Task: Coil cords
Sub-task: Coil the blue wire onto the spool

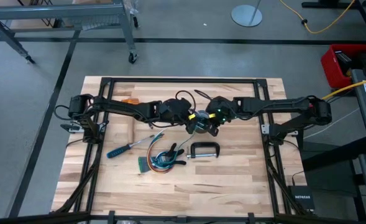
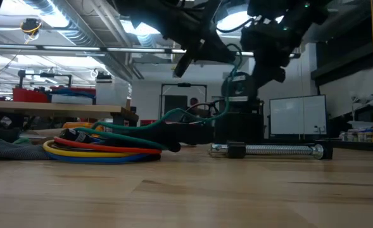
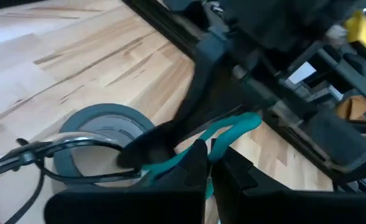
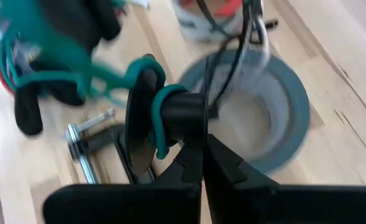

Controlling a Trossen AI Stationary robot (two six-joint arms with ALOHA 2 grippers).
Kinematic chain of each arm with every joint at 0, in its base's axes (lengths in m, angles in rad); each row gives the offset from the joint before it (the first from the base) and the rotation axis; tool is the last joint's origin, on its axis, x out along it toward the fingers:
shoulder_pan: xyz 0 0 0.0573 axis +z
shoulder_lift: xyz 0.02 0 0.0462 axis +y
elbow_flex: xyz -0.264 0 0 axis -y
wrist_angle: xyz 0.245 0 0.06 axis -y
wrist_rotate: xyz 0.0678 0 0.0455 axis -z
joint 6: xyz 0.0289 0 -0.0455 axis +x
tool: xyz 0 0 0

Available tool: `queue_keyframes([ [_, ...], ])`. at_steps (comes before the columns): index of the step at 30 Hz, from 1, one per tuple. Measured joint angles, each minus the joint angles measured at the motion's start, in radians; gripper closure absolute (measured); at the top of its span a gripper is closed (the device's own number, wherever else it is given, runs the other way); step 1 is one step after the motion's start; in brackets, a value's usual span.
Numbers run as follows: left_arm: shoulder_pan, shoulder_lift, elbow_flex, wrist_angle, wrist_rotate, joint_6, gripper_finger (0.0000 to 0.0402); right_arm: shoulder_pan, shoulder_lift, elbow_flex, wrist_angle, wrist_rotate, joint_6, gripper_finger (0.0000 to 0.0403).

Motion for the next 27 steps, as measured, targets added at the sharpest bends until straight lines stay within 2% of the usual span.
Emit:
queue_keyframes([
  [5, -0.033, 0.0, 0.002, -0.005, 0.0, 0.0, 0.0401, -0.001, 0.033, 0.0, 0.104, 0.003, 0.005, 0.0401],
  [12, -0.094, 0.0, 0.003, -0.01, -0.003, 0.021, 0.0401, -0.001, 0.036, 0.0, 0.338, 0.036, 0.006, 0.0401],
  [16, -0.12, -0.004, -0.002, -0.042, -0.076, 0.044, 0.0401, -0.001, 0.037, 0.002, 0.413, 0.024, 0.005, 0.0401],
  [20, -0.147, 0.001, -0.005, -0.179, -0.179, 0.035, 0.0401, -0.017, 0.03, 0.047, 0.429, 0.009, 0.003, 0.0401],
  [27, -0.187, 0.0, -0.005, -0.287, -0.393, 0.093, 0.0401, -0.062, 0.014, 0.096, 0.407, -0.111, 0.002, 0.0401],
])
